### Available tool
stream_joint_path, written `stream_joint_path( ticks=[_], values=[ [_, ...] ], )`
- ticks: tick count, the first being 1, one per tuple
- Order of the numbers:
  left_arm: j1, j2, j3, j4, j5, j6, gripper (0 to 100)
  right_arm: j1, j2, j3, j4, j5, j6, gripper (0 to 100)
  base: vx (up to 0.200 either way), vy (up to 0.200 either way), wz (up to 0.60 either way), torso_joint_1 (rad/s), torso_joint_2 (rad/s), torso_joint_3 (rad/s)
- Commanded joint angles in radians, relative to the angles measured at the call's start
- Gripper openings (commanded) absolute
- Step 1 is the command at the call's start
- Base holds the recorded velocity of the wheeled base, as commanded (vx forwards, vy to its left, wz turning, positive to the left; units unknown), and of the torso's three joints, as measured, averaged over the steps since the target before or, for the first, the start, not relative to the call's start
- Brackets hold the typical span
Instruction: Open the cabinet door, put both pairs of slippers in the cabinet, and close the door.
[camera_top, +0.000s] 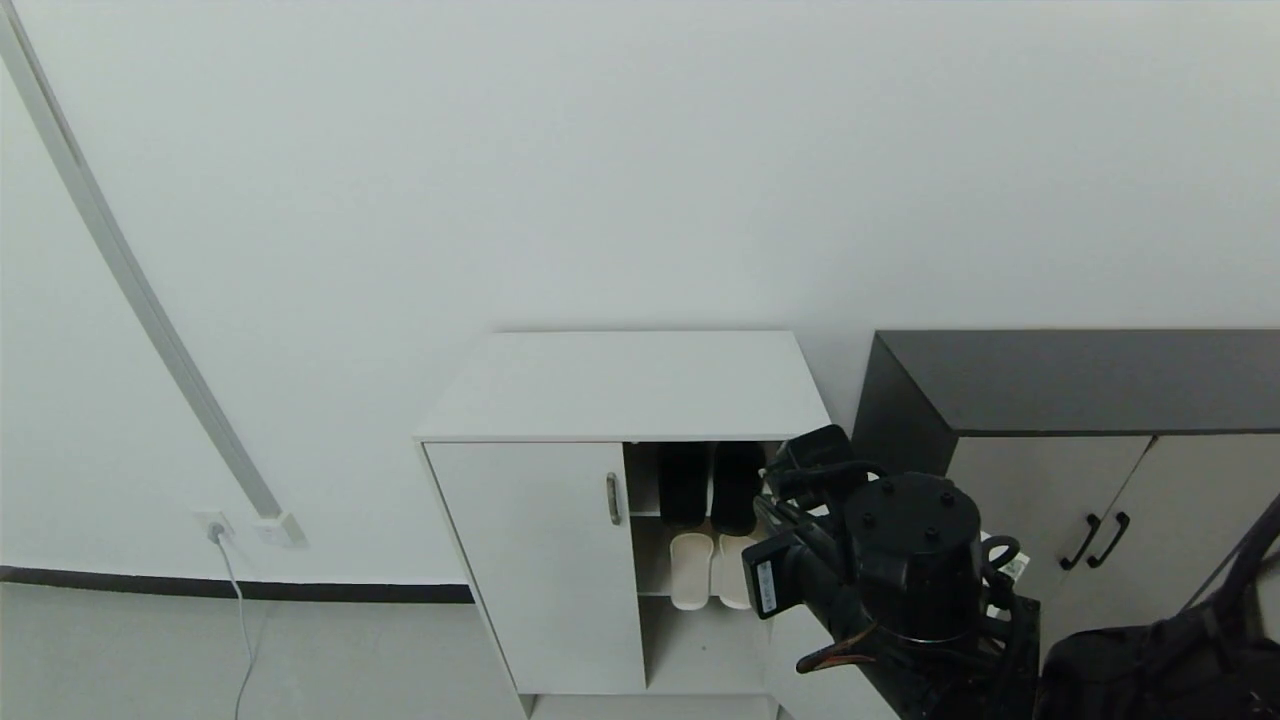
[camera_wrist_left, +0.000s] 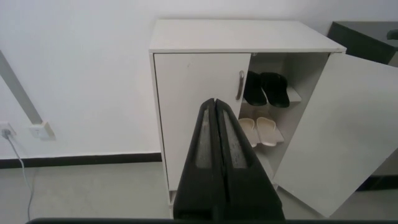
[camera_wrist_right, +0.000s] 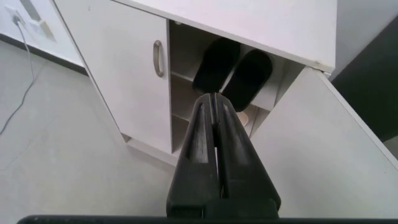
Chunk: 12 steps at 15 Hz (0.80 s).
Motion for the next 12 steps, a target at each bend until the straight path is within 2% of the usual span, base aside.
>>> stream_joint_path(
  ticks=[1, 11, 12],
  values=[
    [0.001, 0.0, 0.0, 0.0, 0.0, 0.0, 0, -0.006, 0.016, -0.001, -0.001, 0.001, -0.001, 0, 0.0, 0.0, 0.0, 0.0, 0.0, 0.0],
    [0.001, 0.0, 0.0, 0.0, 0.001, -0.002, 0, -0.012, 0.022, 0.008, -0.021, 0.006, -0.007, 0, 0.0, 0.0, 0.0, 0.0, 0.0, 0.0],
    [0.001, 0.0, 0.0, 0.0, 0.001, 0.0, 0, -0.012, 0.023, 0.01, -0.021, 0.006, -0.007, 0, 0.0, 0.0, -0.6, 0.002, 0.0, -0.002]
  ],
)
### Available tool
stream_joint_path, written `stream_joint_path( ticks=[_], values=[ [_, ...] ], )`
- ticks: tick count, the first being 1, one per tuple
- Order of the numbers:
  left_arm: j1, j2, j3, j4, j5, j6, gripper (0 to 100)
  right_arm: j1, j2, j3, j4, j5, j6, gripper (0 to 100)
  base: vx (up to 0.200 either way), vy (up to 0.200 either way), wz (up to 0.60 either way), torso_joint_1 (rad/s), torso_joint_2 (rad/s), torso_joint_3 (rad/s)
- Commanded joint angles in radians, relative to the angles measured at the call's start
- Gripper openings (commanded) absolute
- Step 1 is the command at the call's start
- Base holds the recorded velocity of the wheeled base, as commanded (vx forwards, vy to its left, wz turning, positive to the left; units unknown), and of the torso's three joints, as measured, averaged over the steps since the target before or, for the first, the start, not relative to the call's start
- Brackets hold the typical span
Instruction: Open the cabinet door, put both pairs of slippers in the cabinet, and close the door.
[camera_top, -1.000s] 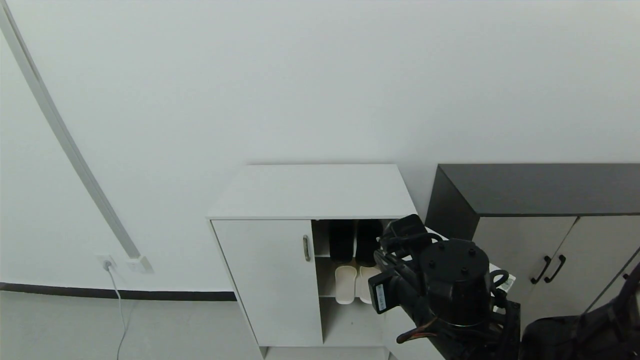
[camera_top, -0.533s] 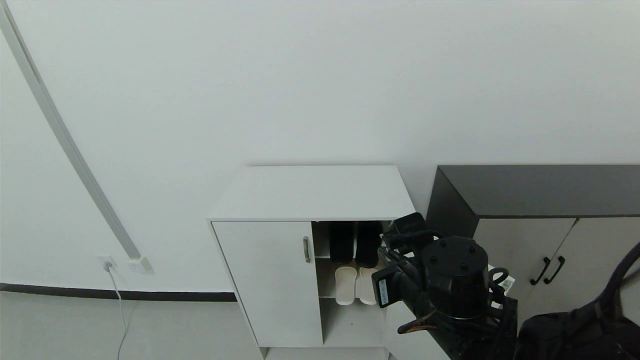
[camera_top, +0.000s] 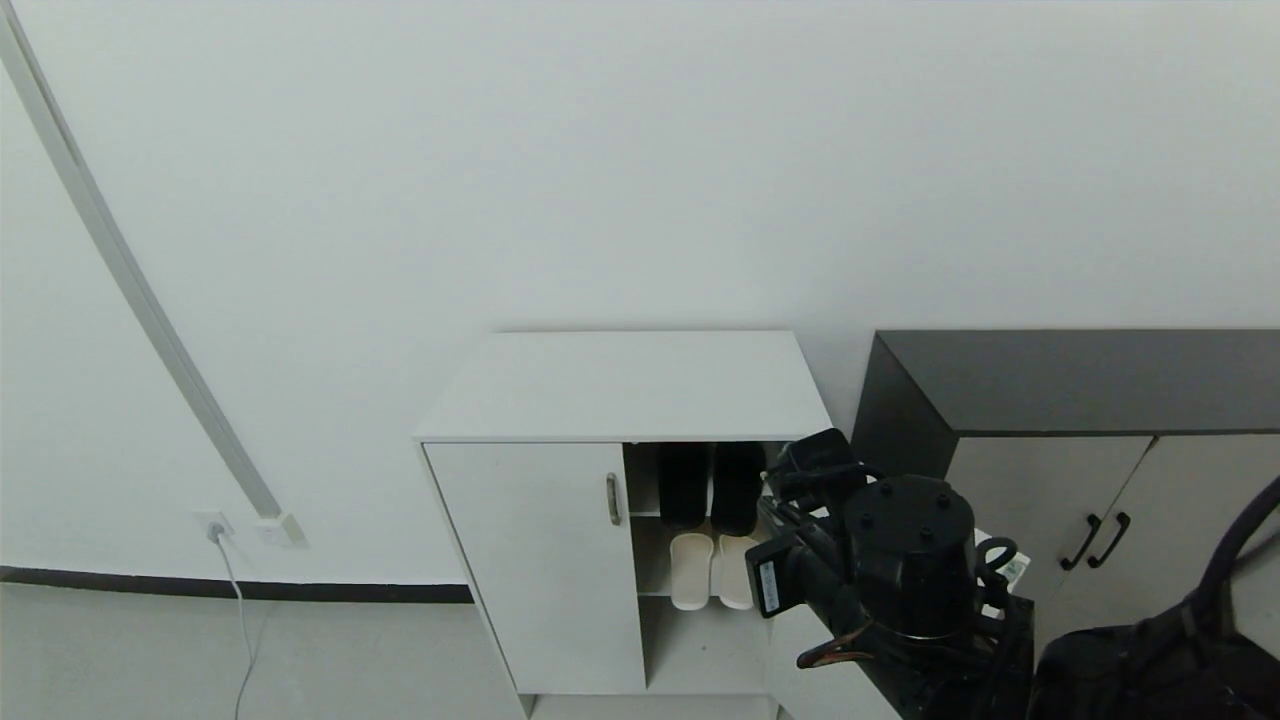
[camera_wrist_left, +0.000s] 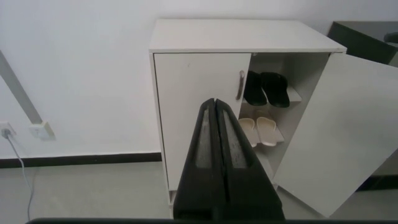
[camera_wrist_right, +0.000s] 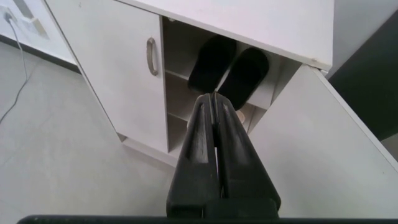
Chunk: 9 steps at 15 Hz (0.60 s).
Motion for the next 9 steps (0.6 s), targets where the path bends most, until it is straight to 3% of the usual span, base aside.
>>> stream_joint_path(
  ticks=[1, 5, 9],
  values=[
    [0.0, 0.0, 0.0, 0.0, 0.0, 0.0, 0, -0.001, 0.004, 0.001, 0.0, -0.001, 0.0, 0, 0.0, 0.0, -0.6, -0.002, 0.01, -0.002],
    [0.0, 0.0, 0.0, 0.0, 0.0, 0.0, 0, -0.015, 0.033, -0.004, -0.005, 0.001, 0.0, 0, 0.0, 0.0, -0.6, 0.006, 0.0, 0.004],
    [0.0, 0.0, 0.0, 0.0, 0.0, 0.0, 0, -0.054, 0.084, 0.009, -0.163, 0.001, -0.06, 0, 0.0, 0.0, 0.0, 0.0, 0.0, 0.0]
  ],
)
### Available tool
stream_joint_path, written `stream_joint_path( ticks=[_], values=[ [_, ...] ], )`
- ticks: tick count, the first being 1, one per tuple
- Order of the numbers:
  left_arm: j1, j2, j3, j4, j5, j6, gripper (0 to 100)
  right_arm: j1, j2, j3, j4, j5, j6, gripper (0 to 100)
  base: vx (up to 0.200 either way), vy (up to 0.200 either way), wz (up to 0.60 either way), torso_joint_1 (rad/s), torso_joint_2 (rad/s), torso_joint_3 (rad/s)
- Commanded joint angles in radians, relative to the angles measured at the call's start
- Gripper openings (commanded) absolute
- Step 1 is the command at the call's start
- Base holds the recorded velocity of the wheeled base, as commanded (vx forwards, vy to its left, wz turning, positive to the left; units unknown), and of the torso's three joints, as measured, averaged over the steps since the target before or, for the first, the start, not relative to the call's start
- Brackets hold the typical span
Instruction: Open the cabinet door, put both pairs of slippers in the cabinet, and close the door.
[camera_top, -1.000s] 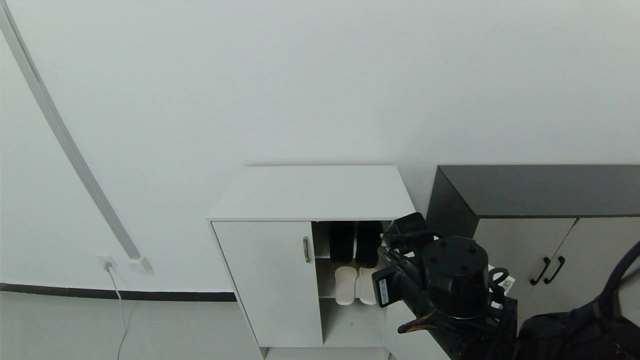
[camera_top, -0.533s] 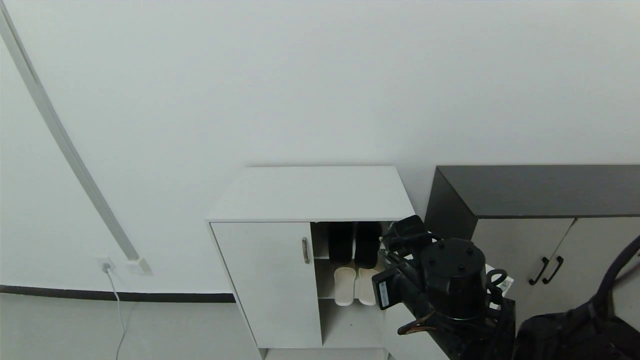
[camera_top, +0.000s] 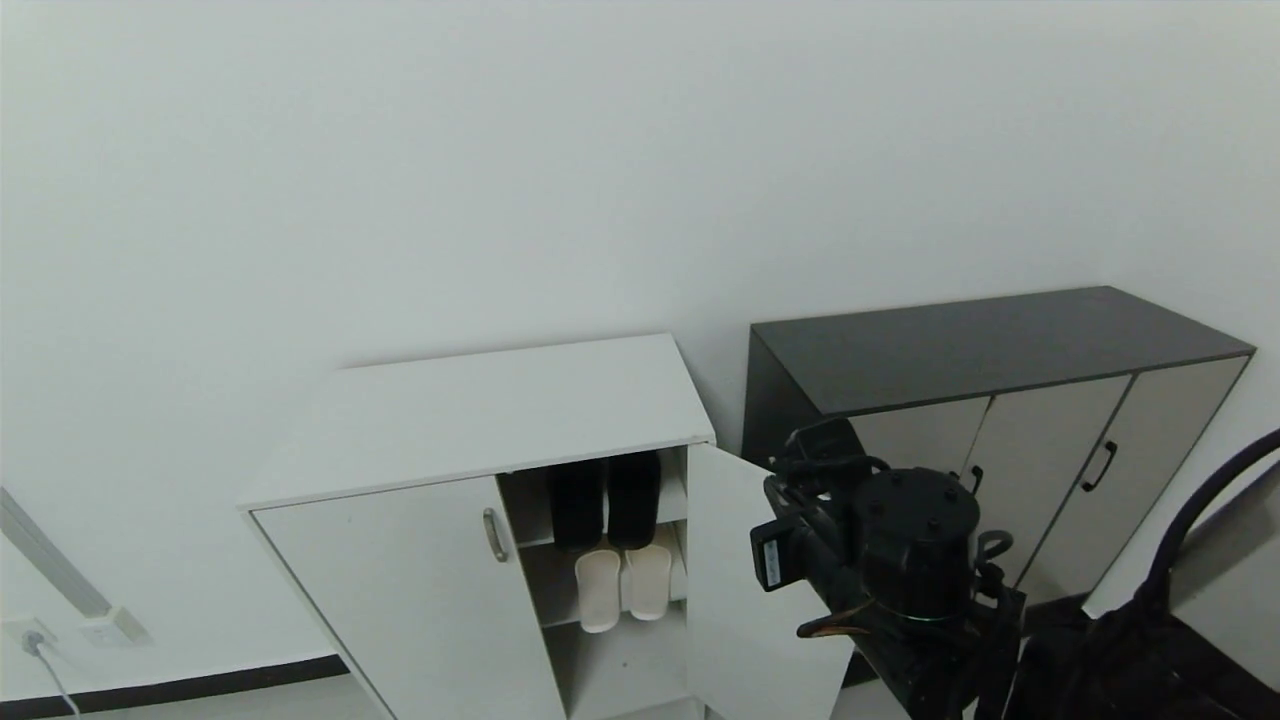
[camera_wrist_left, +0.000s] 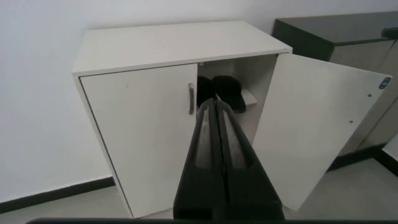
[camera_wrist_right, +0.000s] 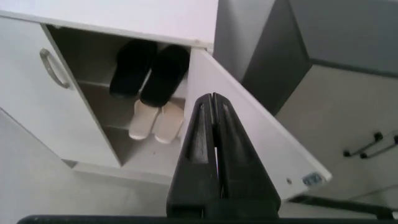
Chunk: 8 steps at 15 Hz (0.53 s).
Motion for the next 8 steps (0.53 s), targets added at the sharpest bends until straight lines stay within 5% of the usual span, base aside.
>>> stream_joint_path(
  ticks=[1, 8],
  values=[
    [0.0, 0.0, 0.0, 0.0, -0.001, 0.0, 0, -0.017, 0.042, 0.011, -0.043, 0.001, -0.017, 0, 0.0, 0.0, 0.0, 0.0, 0.0, 0.0],
    [0.0, 0.0, 0.0, 0.0, 0.0, 0.0, 0, -0.06, 0.057, -0.02, -0.049, 0.001, -0.025, 0, 0.0, 0.0, 0.0, 0.0, 0.0, 0.0]
  ],
)
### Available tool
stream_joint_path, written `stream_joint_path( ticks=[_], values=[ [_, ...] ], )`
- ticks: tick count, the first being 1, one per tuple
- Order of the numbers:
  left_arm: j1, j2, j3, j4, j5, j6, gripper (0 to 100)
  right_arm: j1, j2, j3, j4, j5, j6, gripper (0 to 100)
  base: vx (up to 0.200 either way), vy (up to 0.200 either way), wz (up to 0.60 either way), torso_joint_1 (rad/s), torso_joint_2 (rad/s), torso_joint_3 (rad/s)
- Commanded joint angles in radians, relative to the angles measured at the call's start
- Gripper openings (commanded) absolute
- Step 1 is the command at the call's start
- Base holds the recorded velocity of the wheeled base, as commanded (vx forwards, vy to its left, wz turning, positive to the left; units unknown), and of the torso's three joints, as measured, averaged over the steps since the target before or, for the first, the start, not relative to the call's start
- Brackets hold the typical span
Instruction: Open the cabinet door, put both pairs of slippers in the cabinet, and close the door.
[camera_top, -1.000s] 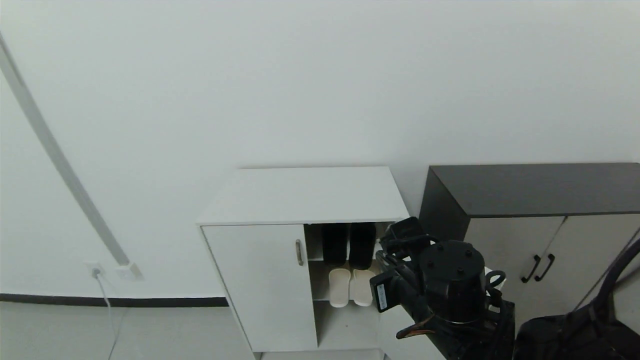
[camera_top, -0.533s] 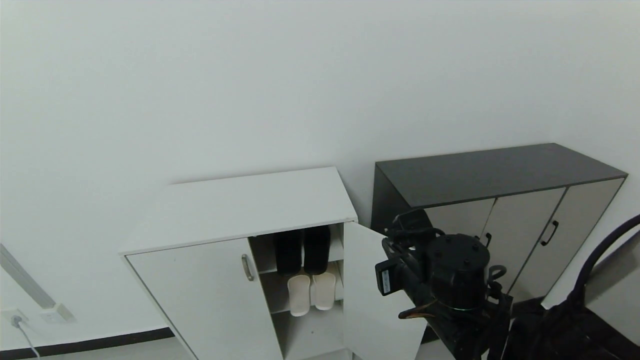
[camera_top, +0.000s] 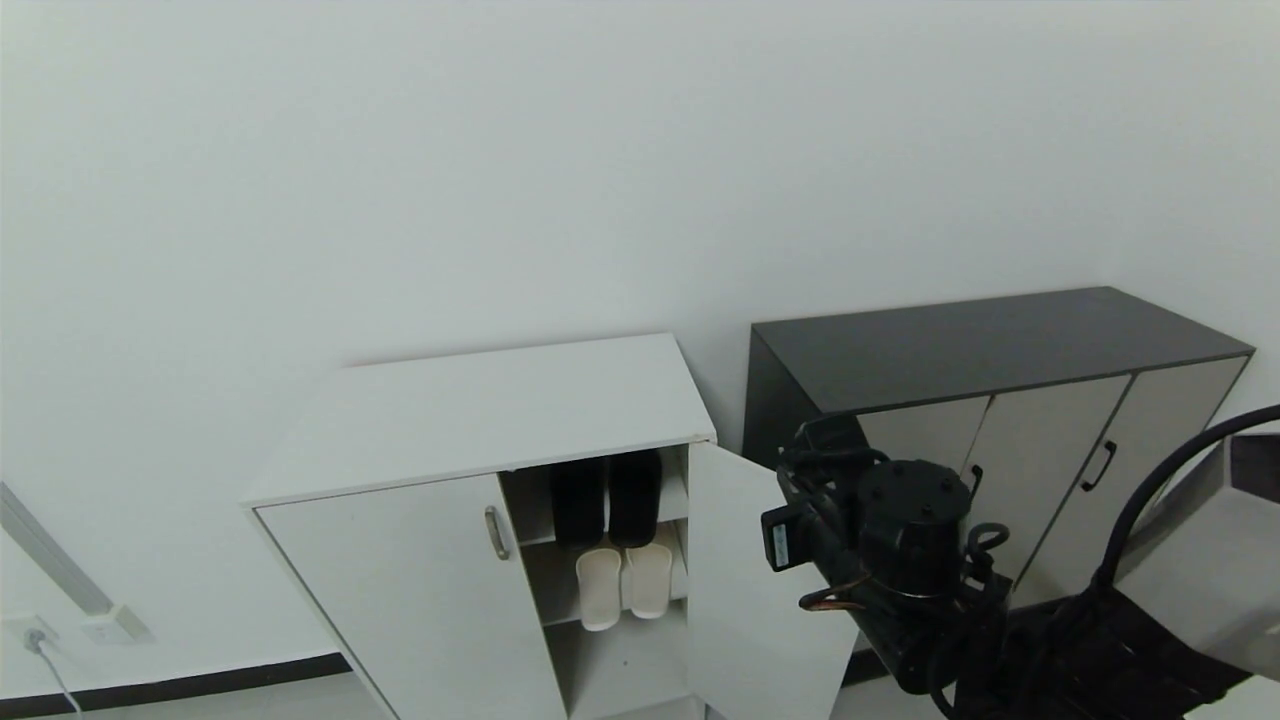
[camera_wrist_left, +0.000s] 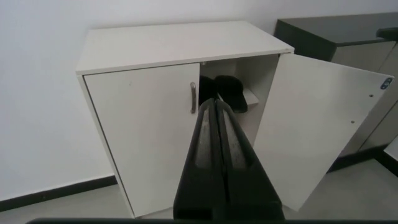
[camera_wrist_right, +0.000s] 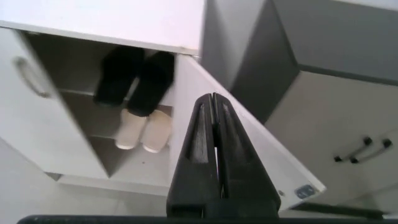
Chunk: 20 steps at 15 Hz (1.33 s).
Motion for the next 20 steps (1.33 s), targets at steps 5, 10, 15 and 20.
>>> stream_joint_path(
  ticks=[5, 10, 15, 20],
  values=[
    [0.0, 0.0, 0.0, 0.0, 0.0, 0.0, 0, -0.04, 0.007, -0.045, 0.025, 0.001, 0.008, 0, -0.2, 0.0, 0.0, 0.002, 0.0, 0.004],
    [0.0, 0.0, 0.0, 0.0, -0.002, 0.003, 0, -0.167, 0.056, -0.174, 0.099, 0.081, 0.013, 0, -0.08, 0.0, 0.0, -0.003, 0.0, 0.002],
    [0.0, 0.0, 0.0, 0.0, -0.003, 0.003, 0, -0.291, 0.053, -0.364, 0.406, 0.187, 0.16, 0, 0.0, 0.0, 0.0, 0.0, 0.0, 0.0],
    [0.0, 0.0, 0.0, 0.0, -0.002, 0.004, 0, -0.386, 0.062, -0.437, 0.544, 0.293, 0.226, 0, 0.0, 0.0, 0.0, 0.0, 0.0, 0.0]
  ],
)
